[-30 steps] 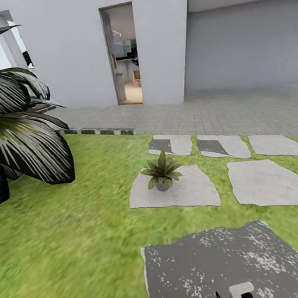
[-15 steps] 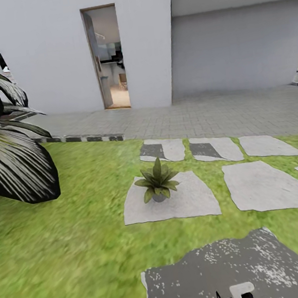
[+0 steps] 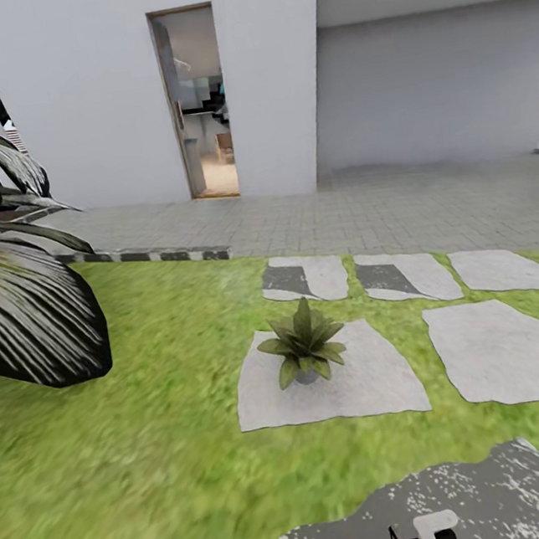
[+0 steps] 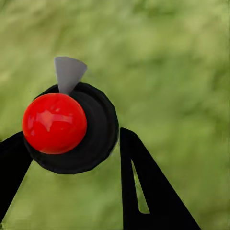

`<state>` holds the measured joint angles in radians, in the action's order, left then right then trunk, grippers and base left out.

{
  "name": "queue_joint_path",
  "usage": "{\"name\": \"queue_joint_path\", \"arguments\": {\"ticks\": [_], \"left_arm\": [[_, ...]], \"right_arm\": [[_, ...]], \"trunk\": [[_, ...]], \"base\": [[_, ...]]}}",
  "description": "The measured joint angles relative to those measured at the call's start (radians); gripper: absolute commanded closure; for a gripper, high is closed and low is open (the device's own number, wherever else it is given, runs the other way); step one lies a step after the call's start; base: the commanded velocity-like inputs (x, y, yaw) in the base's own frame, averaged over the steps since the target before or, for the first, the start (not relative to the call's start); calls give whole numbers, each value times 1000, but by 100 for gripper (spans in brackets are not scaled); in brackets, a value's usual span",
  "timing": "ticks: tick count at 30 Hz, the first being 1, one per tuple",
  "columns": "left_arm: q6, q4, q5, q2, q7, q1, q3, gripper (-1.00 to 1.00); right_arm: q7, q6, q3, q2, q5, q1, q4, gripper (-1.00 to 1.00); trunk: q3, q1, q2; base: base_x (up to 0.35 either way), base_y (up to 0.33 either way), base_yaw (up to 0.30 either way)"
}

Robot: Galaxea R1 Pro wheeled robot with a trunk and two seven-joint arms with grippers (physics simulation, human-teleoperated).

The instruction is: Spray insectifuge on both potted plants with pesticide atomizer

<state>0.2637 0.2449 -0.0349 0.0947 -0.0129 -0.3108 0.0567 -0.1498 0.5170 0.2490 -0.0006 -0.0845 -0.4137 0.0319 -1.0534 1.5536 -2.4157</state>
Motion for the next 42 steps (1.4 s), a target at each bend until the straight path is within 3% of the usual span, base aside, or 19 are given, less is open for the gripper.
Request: {"name": "queue_joint_path", "arguments": {"ticks": [15,23,26,27,28,29,30,31,32,33,34,35,36,39,42], "left_arm": [[0,0,0,2,0,0,0,100],[-1,9,0,4,14,-1,-7,100],[-9,17,33,7,22,-7,-32,100],[-29,18,101,10,49,-13,-80,100],[-102,25,216,19,117,-27,-125,100],[-149,33,258,22,165,-48,-134,100],[-230,51,321,26,295,-94,-149,100],[-257,63,350,32,382,-132,-151,100],[-301,85,535,60,656,-197,-158,100],[-333,92,621,59,932,-320,-161,100],[-347,96,651,56,1015,-424,-155,100],[-358,106,691,52,1087,-449,-155,100],[-363,118,718,51,1128,-429,-160,100],[-401,195,762,47,1245,-446,-157,100],[-451,261,782,48,1320,-449,-159,100]], "right_arm": [[-1,0,-2,-2,0,0,0,-100],[4,0,4,-1,5,0,4,-100],[7,-2,7,-3,8,0,7,-100],[24,-2,13,-6,22,0,20,-100],[83,-7,33,-13,69,0,79,-100],[113,-16,40,-19,96,0,119,-100],[177,-58,54,-32,149,-1,201,-100],[222,-93,55,-38,175,0,247,-100],[480,-250,54,-54,296,-7,356,-100],[651,-337,49,-54,345,-38,514,-100],[706,-370,49,-54,359,-52,561,-100],[766,-407,49,-53,371,-66,598,-100],[803,-426,50,-52,377,-72,624,-100],[906,-465,50,-48,383,-81,709,-100],[949,-497,50,-46,387,-82,756,-100]], "trunk": [[6,0,0],[13,1,0],[15,1,0],[16,1,0],[16,1,0],[16,1,0],[16,1,0],[16,0,0],[15,1,0],[16,1,0],[16,0,0],[16,0,0],[16,1,0],[16,0,0],[16,1,0]], "base": [[230,254,-141],[30,48,-237],[2,3,-98],[0,0,-13],[0,0,-8],[0,0,-3],[0,0,-2],[0,0,0],[0,0,0],[0,0,0],[0,0,0],[0,0,0],[0,0,0],[0,0,0],[0,0,0]]}}
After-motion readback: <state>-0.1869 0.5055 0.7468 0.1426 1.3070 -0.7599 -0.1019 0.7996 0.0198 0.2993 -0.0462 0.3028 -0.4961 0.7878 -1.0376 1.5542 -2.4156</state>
